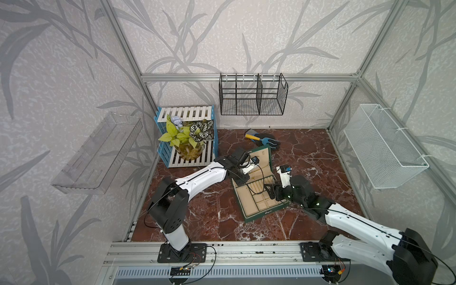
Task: Put jewelry chain into jewelry box
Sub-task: Open the storage slot of the jewelry box, then adjust the necklace in the storage slot.
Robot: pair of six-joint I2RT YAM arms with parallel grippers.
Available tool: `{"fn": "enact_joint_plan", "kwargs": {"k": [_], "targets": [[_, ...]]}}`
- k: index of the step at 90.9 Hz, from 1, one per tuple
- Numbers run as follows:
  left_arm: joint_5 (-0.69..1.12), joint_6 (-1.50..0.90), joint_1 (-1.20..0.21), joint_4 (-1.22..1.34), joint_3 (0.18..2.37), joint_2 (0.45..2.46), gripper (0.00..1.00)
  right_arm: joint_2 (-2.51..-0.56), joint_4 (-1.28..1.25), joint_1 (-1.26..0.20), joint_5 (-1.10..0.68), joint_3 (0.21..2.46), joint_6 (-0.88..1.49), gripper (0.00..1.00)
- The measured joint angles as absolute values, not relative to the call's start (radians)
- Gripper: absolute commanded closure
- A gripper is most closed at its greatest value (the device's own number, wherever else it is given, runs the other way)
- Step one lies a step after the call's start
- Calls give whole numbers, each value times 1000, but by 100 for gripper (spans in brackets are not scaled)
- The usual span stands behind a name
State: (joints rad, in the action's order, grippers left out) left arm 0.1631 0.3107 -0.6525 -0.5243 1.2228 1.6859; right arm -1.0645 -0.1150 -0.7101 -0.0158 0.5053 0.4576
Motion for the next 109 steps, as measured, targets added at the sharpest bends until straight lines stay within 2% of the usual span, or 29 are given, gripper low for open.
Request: {"fn": "enact_joint_plan", "kwargs": {"k": [13, 20, 35, 73, 109], "targets": [[177, 293, -645, -464, 1159, 1647, 97, -1188, -193, -737, -4, 559, 506, 58], [182, 283, -645, -430, 1131, 1632, 98, -1259, -248, -749, 2, 595, 532, 66], [197, 266, -639, -377, 1093, 1610, 99, -1385, -361, -761, 11, 652, 558, 75], [223, 254, -627, -351, 1083, 1609, 100, -1593, -475, -766, 35, 768, 558, 79], [232, 252, -623, -350, 1083, 1609, 100, -1670, -484, -765, 103, 804, 552, 79]]}}
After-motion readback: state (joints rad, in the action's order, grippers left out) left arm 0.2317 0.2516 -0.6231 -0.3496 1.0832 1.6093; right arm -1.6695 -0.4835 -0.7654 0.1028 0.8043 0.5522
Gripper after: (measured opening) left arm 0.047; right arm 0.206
